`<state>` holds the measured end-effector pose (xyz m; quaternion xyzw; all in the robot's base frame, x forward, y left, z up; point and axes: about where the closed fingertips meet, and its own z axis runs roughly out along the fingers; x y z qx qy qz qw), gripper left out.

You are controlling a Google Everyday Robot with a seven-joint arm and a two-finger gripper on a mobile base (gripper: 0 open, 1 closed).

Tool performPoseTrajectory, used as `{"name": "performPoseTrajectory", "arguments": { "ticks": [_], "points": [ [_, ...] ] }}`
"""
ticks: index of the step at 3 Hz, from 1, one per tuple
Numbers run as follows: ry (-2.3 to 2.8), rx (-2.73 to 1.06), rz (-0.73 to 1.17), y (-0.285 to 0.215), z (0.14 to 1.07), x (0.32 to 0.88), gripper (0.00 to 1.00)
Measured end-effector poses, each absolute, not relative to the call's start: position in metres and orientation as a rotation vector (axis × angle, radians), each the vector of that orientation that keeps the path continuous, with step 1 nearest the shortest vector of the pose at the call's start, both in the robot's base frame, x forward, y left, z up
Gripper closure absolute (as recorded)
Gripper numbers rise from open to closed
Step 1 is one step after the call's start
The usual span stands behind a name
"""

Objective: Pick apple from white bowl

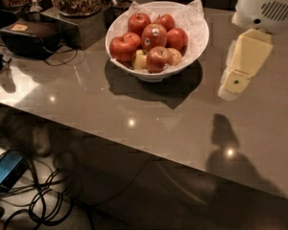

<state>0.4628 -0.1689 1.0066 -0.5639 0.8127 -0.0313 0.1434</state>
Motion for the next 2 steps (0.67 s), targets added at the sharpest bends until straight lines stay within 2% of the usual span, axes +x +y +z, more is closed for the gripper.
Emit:
{"name": "performPoseTrajectory", "arguments": {
  "ticks": [1,2],
  "points": [
    [2.324,-1.609,-0.105,-0.168,1.010,0.467,0.00],
    [2.315,-1.575,0.013,-0.151,1.005,0.483,0.00]
  ]
}}
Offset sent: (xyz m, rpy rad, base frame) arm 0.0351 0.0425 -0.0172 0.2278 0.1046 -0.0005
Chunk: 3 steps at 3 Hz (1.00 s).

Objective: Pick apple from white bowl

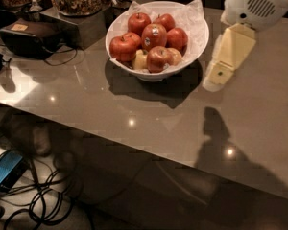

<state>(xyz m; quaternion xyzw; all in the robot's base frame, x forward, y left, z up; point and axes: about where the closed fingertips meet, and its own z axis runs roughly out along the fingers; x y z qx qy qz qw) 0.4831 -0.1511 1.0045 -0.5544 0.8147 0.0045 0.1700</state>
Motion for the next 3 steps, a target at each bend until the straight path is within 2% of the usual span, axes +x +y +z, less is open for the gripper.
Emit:
{"name": "performPoseTrajectory", "arguments": {
  "ticks": [1,3],
  "points": [
    [2.329,-1.562,0.137,-0.132,0.995,0.504,0.00],
    [2.276,-1.527,0.174,-0.123,0.995,0.514,0.00]
  ]
}}
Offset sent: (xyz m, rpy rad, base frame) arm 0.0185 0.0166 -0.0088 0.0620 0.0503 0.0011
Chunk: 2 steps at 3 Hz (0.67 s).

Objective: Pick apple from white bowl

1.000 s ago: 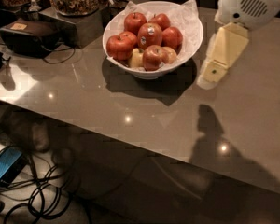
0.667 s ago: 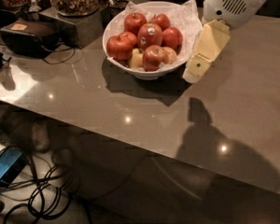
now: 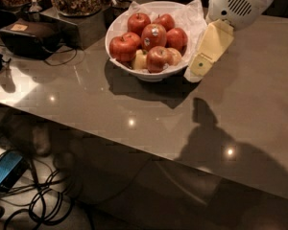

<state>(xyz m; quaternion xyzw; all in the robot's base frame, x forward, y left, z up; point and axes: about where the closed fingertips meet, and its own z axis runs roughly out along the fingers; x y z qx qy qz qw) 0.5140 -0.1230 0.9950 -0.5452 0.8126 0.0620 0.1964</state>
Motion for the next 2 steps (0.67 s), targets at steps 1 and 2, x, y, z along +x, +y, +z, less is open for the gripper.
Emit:
{"name": "performPoseTrajectory", "arguments": {
  "ticks": [1,2],
  "points": [
    [2.234,-1.498,0.210,-0.102,0.996,0.526,0.00],
    [2.223,-1.463,0.225,-0.090,0.997,0.536,0.00]
  ]
}}
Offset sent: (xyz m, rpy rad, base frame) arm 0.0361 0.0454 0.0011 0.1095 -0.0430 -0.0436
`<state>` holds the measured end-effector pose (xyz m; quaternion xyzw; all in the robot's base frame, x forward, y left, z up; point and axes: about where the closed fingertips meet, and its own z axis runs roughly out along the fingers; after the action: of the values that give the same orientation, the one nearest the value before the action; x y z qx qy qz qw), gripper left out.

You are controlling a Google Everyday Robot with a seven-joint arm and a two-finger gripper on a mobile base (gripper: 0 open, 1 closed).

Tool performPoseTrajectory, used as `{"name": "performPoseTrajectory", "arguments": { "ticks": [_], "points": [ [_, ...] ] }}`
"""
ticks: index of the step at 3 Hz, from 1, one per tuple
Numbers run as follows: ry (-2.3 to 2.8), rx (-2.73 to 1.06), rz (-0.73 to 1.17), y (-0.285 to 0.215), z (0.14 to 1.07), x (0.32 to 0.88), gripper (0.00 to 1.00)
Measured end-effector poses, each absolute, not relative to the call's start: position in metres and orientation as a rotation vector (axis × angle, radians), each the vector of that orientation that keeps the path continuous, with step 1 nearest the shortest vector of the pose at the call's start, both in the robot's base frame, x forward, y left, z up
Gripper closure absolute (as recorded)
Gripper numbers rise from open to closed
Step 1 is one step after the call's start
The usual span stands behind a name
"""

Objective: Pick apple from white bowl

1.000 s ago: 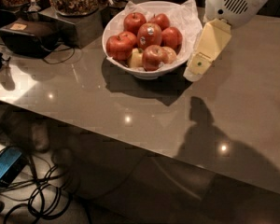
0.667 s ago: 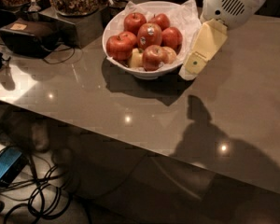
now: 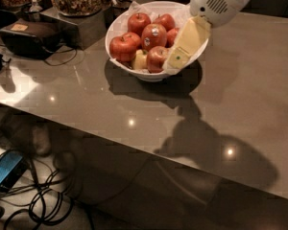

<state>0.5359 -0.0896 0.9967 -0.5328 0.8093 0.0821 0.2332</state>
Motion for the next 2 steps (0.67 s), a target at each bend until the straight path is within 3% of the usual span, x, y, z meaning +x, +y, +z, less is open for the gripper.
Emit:
{"name": "performPoseTrajectory", "arguments": {
  "ticks": [1,2],
  "points": [
    [2.235,-1.434,0.242,-0.0834,0.9944,0.5445,0.00],
    [2.247,-1.416,0.243,-0.0790,0.9932,0.5520,0.12]
  ]
}}
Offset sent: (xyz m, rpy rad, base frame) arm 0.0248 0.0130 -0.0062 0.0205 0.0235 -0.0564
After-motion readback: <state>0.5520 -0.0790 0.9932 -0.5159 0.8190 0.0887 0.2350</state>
